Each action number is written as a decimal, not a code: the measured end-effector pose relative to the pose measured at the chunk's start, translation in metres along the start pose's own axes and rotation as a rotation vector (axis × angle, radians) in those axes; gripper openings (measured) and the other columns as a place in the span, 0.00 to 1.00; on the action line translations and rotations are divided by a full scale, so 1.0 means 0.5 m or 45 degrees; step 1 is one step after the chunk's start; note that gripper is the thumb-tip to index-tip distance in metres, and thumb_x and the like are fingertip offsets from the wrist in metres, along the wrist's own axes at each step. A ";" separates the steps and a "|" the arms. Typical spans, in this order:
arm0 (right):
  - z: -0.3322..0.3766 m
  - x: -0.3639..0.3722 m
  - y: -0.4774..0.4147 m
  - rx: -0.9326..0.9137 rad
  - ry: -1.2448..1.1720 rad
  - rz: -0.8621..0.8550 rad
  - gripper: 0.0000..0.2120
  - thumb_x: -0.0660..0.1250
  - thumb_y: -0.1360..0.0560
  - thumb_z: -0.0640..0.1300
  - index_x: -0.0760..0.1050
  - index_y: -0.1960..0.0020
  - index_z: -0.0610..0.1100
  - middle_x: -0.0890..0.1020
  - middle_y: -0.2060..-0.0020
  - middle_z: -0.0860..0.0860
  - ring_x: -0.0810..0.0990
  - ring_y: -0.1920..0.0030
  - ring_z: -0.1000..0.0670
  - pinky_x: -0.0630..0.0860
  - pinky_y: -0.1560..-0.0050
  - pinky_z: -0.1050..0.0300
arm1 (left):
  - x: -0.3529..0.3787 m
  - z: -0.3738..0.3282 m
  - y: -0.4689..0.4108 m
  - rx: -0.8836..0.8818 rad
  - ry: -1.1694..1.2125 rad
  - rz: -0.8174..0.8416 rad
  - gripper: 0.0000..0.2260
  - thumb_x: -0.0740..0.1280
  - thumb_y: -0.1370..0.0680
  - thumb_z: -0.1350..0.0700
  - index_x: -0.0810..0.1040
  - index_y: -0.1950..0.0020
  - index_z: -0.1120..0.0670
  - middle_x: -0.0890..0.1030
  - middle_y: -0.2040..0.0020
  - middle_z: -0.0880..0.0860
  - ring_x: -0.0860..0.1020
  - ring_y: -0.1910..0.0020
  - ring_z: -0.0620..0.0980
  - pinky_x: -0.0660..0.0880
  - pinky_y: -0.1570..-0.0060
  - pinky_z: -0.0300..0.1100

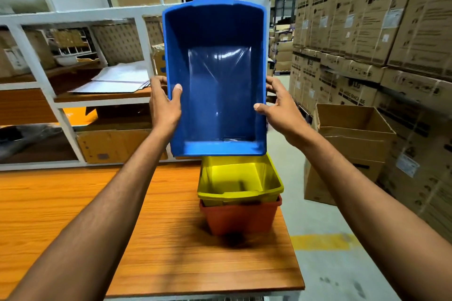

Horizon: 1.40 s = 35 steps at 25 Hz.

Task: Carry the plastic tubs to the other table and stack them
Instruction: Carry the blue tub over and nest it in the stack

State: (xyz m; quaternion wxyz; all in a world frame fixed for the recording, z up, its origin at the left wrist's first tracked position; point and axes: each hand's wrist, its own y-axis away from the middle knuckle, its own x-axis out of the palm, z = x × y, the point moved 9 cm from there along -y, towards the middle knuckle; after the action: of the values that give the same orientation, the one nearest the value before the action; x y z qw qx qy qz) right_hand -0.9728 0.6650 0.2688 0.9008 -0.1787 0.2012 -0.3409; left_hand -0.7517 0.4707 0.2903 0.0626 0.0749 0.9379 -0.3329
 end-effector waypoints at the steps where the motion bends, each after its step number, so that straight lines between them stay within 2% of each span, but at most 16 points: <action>1: 0.001 -0.012 -0.004 -0.041 0.071 -0.026 0.31 0.65 0.21 0.33 0.66 0.23 0.54 0.73 0.33 0.48 0.77 0.41 0.55 0.79 0.51 0.64 | 0.005 0.002 0.001 0.060 0.009 0.070 0.13 0.63 0.15 0.51 0.67 0.35 0.56 0.76 0.43 0.51 0.76 0.48 0.47 0.75 0.52 0.34; 3: -0.002 -0.030 -0.007 -0.098 0.163 -0.081 0.32 0.65 0.22 0.33 0.67 0.23 0.56 0.72 0.34 0.46 0.77 0.42 0.53 0.78 0.49 0.62 | 0.015 0.017 0.007 0.147 0.028 0.207 0.16 0.61 0.15 0.46 0.67 0.31 0.54 0.76 0.36 0.52 0.77 0.39 0.51 0.78 0.42 0.48; 6: -0.013 -0.034 0.000 -0.142 0.196 -0.098 0.32 0.66 0.23 0.31 0.68 0.24 0.54 0.72 0.36 0.45 0.77 0.46 0.54 0.79 0.49 0.62 | 0.033 0.068 0.021 0.091 0.170 0.402 0.20 0.62 0.15 0.47 0.65 0.24 0.48 0.72 0.27 0.51 0.74 0.29 0.52 0.79 0.36 0.56; 9: -0.016 -0.033 0.001 -0.139 0.172 -0.120 0.32 0.67 0.22 0.31 0.69 0.24 0.54 0.73 0.38 0.47 0.76 0.48 0.56 0.79 0.51 0.65 | 0.053 0.116 0.031 -0.054 0.244 0.584 0.32 0.67 0.18 0.46 0.55 0.18 0.40 0.61 0.18 0.52 0.66 0.22 0.57 0.78 0.35 0.61; 11: -0.014 -0.034 -0.005 -0.108 0.118 -0.099 0.31 0.67 0.23 0.30 0.71 0.27 0.56 0.74 0.40 0.48 0.76 0.49 0.55 0.80 0.51 0.63 | 0.058 0.120 0.034 -0.129 0.305 0.613 0.32 0.68 0.18 0.50 0.55 0.18 0.37 0.63 0.19 0.51 0.71 0.25 0.55 0.82 0.41 0.56; 14: -0.022 -0.041 -0.031 0.035 -0.096 -0.015 0.31 0.68 0.26 0.25 0.75 0.32 0.54 0.76 0.48 0.51 0.77 0.56 0.56 0.80 0.53 0.62 | 0.056 0.109 0.024 -0.249 0.412 0.505 0.26 0.68 0.17 0.57 0.66 0.22 0.41 0.79 0.38 0.47 0.83 0.42 0.45 0.84 0.54 0.43; 16: -0.043 -0.045 -0.054 0.190 -0.160 0.018 0.29 0.69 0.28 0.25 0.79 0.35 0.52 0.76 0.50 0.49 0.79 0.56 0.53 0.78 0.53 0.57 | 0.057 0.121 0.012 -0.351 0.391 0.437 0.19 0.70 0.18 0.57 0.75 0.28 0.47 0.83 0.47 0.46 0.85 0.52 0.40 0.82 0.60 0.38; 17: -0.059 -0.046 -0.063 0.284 -0.160 0.032 0.27 0.69 0.28 0.26 0.80 0.36 0.50 0.78 0.49 0.48 0.80 0.53 0.51 0.78 0.51 0.53 | 0.065 0.128 0.011 -0.409 0.364 0.447 0.16 0.70 0.19 0.56 0.78 0.31 0.50 0.84 0.49 0.46 0.85 0.53 0.40 0.81 0.62 0.37; 19: -0.097 -0.039 -0.057 0.490 -0.142 0.042 0.24 0.67 0.26 0.26 0.80 0.36 0.46 0.82 0.48 0.46 0.82 0.48 0.49 0.78 0.48 0.51 | 0.086 0.149 0.020 -0.545 0.323 0.499 0.15 0.71 0.19 0.55 0.80 0.33 0.52 0.85 0.48 0.48 0.84 0.51 0.44 0.80 0.62 0.37; 20: -0.118 -0.035 -0.046 0.574 -0.142 0.041 0.22 0.66 0.26 0.27 0.80 0.38 0.45 0.83 0.48 0.46 0.83 0.47 0.48 0.78 0.50 0.52 | 0.097 0.159 0.028 -0.620 0.326 0.512 0.15 0.71 0.19 0.55 0.81 0.33 0.52 0.85 0.47 0.49 0.83 0.50 0.45 0.78 0.60 0.38; 22: -0.164 -0.023 -0.027 0.691 -0.169 0.043 0.17 0.66 0.25 0.27 0.81 0.47 0.46 0.84 0.50 0.47 0.82 0.46 0.48 0.77 0.54 0.56 | 0.115 0.179 0.046 -0.742 0.345 0.518 0.14 0.71 0.19 0.56 0.81 0.33 0.53 0.84 0.47 0.50 0.81 0.51 0.46 0.76 0.56 0.41; 24: -0.207 -0.011 -0.009 0.777 -0.201 0.051 0.16 0.66 0.26 0.27 0.80 0.53 0.48 0.84 0.49 0.49 0.81 0.44 0.49 0.75 0.53 0.56 | 0.129 0.205 0.062 -0.832 0.326 0.528 0.12 0.71 0.19 0.57 0.81 0.35 0.52 0.83 0.48 0.50 0.80 0.50 0.46 0.75 0.50 0.45; 27: -0.265 -0.005 0.005 0.869 -0.212 0.039 0.16 0.66 0.27 0.27 0.83 0.48 0.44 0.85 0.47 0.50 0.81 0.45 0.50 0.77 0.54 0.57 | 0.143 0.248 0.084 -0.913 0.240 0.575 0.10 0.71 0.19 0.55 0.81 0.38 0.52 0.83 0.45 0.50 0.79 0.42 0.50 0.74 0.47 0.47; 30: -0.313 0.002 0.015 0.960 -0.203 0.014 0.16 0.68 0.27 0.28 0.81 0.43 0.40 0.85 0.44 0.49 0.82 0.49 0.50 0.79 0.55 0.56 | 0.156 0.283 0.106 -0.968 0.180 0.617 0.12 0.70 0.19 0.54 0.82 0.36 0.53 0.83 0.38 0.52 0.78 0.38 0.51 0.74 0.48 0.45; 32: -0.335 0.008 0.022 1.007 -0.174 0.003 0.20 0.68 0.28 0.29 0.80 0.38 0.38 0.85 0.43 0.47 0.83 0.49 0.49 0.80 0.56 0.55 | 0.161 0.294 0.116 -0.996 0.151 0.614 0.13 0.69 0.18 0.54 0.81 0.35 0.54 0.82 0.38 0.53 0.78 0.39 0.50 0.75 0.54 0.42; 35: -0.357 0.007 0.034 1.067 -0.113 -0.025 0.16 0.69 0.26 0.30 0.79 0.40 0.40 0.84 0.43 0.45 0.82 0.48 0.48 0.82 0.45 0.51 | 0.168 0.312 0.134 -1.052 0.109 0.635 0.12 0.69 0.18 0.56 0.81 0.35 0.55 0.81 0.38 0.53 0.78 0.42 0.50 0.75 0.59 0.41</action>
State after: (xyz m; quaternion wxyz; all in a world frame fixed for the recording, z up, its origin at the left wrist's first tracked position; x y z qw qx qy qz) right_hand -1.0473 0.6415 0.1076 0.9000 0.1869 0.0045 -0.3937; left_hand -0.8113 0.4316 0.1145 0.1265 0.2800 0.9468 0.0959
